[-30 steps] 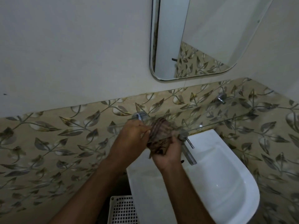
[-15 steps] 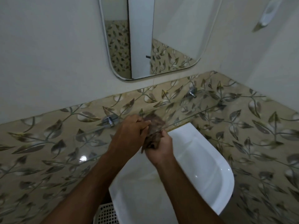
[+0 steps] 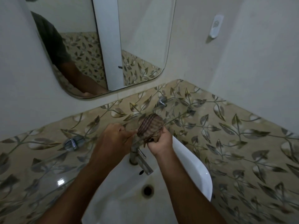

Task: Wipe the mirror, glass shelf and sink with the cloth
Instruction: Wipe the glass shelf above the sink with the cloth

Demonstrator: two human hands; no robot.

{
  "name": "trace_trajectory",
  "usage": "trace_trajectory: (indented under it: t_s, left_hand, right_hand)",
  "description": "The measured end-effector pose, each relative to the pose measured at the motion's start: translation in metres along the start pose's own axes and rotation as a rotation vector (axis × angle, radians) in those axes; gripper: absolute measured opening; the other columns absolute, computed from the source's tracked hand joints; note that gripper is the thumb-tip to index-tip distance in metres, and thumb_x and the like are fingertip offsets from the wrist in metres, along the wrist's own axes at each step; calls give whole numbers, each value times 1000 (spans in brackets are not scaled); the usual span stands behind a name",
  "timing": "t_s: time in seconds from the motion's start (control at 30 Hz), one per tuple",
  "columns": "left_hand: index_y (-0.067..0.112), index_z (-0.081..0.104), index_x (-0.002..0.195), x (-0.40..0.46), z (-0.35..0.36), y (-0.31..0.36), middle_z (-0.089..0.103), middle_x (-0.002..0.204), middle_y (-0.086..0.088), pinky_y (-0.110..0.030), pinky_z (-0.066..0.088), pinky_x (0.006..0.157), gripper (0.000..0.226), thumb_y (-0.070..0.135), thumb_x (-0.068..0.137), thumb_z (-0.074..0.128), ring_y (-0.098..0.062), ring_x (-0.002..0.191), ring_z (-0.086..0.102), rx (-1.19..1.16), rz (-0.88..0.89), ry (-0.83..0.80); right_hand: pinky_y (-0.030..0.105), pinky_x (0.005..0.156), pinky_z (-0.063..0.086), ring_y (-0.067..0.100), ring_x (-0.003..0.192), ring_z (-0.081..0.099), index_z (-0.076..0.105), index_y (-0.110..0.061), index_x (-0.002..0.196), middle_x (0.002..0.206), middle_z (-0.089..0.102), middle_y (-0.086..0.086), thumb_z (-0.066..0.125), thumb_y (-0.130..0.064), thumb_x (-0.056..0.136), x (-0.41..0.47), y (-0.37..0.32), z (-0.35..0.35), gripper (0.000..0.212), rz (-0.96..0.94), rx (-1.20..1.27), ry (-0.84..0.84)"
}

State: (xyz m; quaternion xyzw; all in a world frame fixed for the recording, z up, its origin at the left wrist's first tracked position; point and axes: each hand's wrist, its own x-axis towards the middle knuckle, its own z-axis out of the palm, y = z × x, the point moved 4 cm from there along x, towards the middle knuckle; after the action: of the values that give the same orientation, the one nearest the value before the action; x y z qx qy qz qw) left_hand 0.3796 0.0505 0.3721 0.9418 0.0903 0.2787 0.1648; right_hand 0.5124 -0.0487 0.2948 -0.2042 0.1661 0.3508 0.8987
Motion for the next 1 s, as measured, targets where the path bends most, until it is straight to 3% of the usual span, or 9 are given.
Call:
trace_trajectory:
  t_s: [0.17, 0.3, 0.33, 0.43, 0.53, 0.7, 0.8, 0.9, 1.0]
  left_hand:
    - [25, 78, 105, 15, 19, 13, 42, 71, 6, -26, 29, 60, 19, 29, 89, 68, -18, 73, 40, -14, -7, -6]
    - [33, 72, 116, 27, 35, 25, 46, 76, 6, -29, 33, 66, 26, 29, 90, 68, -17, 79, 40, 18, -10, -76]
    - [34, 71, 118, 29, 38, 27, 47, 78, 5, -30, 34, 67, 28, 30, 91, 67, -18, 81, 40, 17, -16, -92]
    - [32, 72, 118, 35, 45, 31, 47, 77, 3, -31, 33, 67, 28, 29, 90, 68, -18, 80, 41, 4, -5, -88]
    - [28, 74, 116, 38, 51, 35, 48, 75, 2, -30, 34, 66, 26, 27, 90, 69, -18, 78, 41, 11, -2, -52]
    - [28, 71, 120, 55, 69, 41, 54, 76, -1, -37, 45, 71, 28, 29, 95, 59, -20, 78, 48, 2, -12, -116]
    - [27, 71, 119, 66, 73, 48, 50, 76, 1, -32, 37, 65, 27, 27, 94, 62, -19, 79, 46, -25, -25, -70]
    - [26, 74, 115, 72, 75, 54, 56, 74, -1, -32, 40, 64, 23, 27, 95, 62, -19, 76, 48, -7, -12, -44]
    - [25, 76, 111, 75, 79, 55, 60, 79, -3, -29, 38, 63, 23, 30, 97, 58, -17, 74, 51, 29, -37, -53]
  right_hand:
    - [47, 104, 49, 37, 110, 67, 71, 0, 117, 114, 73, 23, 39, -35, 104, -11, 42, -17, 49, 146, -93, -140]
    - [41, 76, 61, 35, 81, 77, 77, 3, 98, 92, 77, 23, 36, -29, 104, -2, 18, -13, 52, 133, -110, -128]
    - [43, 78, 61, 37, 86, 75, 77, 4, 97, 97, 76, 25, 35, -28, 105, 6, 4, -10, 54, 101, -104, -97]
    - [51, 110, 42, 39, 118, 60, 68, 0, 120, 135, 62, 23, 33, -32, 108, 32, -45, -8, 49, -19, -58, -5]
    - [51, 119, 30, 36, 137, 46, 54, -5, 140, 150, 50, 20, 33, -38, 109, 51, -82, -12, 49, -136, 19, 17]
    - [51, 114, 37, 37, 132, 51, 54, -6, 141, 148, 51, 21, 35, -41, 108, 57, -73, -17, 52, -84, -31, -37]
    - [50, 94, 50, 38, 112, 60, 63, -1, 123, 141, 55, 19, 33, -37, 108, 60, -85, -12, 50, -80, -69, -32]
    - [52, 116, 36, 37, 134, 49, 54, -6, 140, 148, 51, 20, 32, -37, 109, 67, -114, -13, 50, -136, -52, 15]
    - [51, 121, 29, 37, 138, 46, 48, -9, 147, 151, 48, 19, 33, -39, 109, 70, -126, -14, 51, -175, -19, 27]
